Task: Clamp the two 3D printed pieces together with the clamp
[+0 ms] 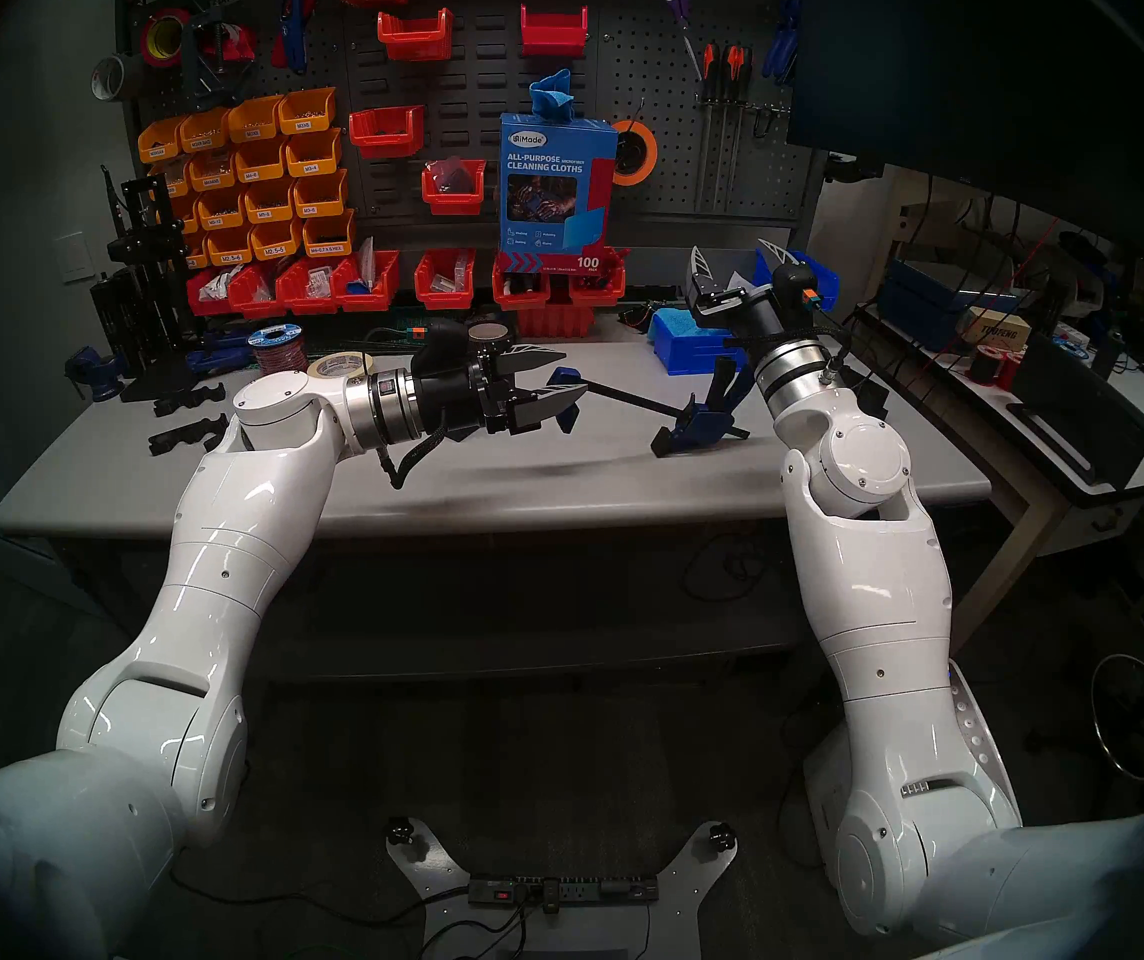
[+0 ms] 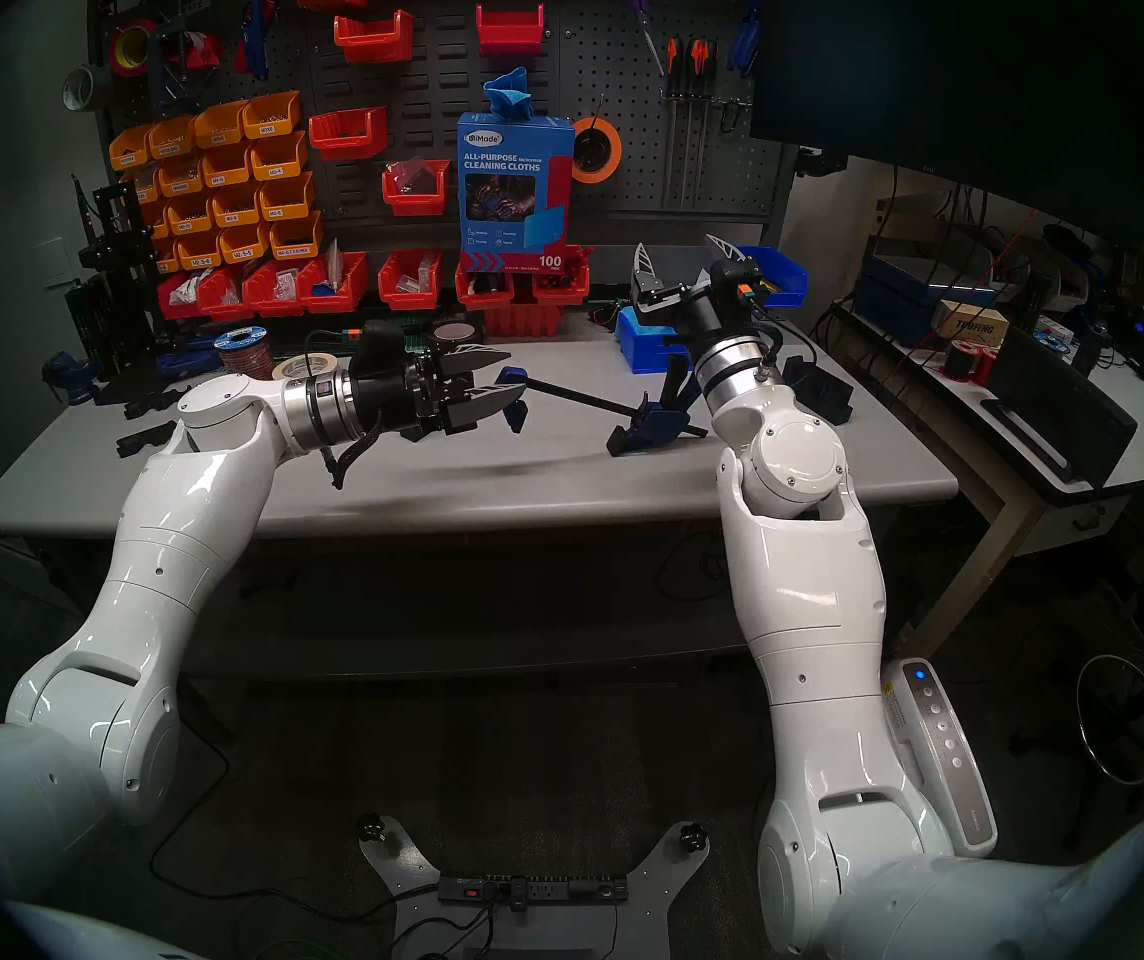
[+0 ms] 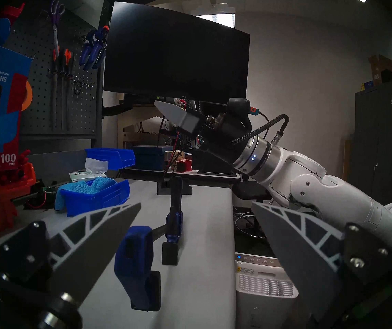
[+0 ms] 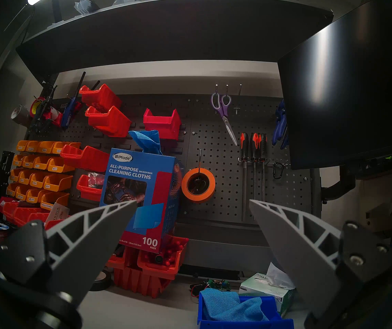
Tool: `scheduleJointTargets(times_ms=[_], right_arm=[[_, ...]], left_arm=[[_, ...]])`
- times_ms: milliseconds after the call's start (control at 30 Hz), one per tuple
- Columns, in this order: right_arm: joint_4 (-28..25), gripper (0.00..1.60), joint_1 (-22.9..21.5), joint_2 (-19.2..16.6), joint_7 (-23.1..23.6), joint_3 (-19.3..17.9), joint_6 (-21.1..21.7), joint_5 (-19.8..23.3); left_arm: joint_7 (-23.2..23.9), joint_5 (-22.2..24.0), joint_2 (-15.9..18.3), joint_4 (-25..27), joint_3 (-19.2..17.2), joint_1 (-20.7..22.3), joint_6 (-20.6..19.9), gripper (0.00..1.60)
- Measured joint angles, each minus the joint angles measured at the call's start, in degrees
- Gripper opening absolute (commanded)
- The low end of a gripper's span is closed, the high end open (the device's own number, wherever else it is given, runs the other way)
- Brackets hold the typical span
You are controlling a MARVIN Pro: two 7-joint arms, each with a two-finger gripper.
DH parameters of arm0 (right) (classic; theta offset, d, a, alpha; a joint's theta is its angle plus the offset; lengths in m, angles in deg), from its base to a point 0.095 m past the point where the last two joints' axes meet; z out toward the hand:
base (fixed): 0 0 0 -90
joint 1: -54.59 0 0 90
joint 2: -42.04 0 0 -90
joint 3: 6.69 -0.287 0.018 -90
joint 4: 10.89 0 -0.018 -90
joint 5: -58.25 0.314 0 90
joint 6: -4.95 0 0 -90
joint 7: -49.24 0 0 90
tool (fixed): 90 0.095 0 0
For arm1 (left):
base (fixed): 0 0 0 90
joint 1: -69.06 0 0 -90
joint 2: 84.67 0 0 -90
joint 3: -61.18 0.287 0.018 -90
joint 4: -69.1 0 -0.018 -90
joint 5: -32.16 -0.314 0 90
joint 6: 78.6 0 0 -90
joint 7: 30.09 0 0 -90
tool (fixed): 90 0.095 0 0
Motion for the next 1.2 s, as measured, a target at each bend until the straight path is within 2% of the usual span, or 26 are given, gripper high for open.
scheduleJointTargets(times_ms=[1200], right_arm=[[-0.02, 1.6, 0.0, -0.01, -0.01, 0.0, 0.0, 0.0]], left_arm=[[0.96, -0.99, -1.15, -3.64, 0.18, -0.73, 1.8, 1.6]])
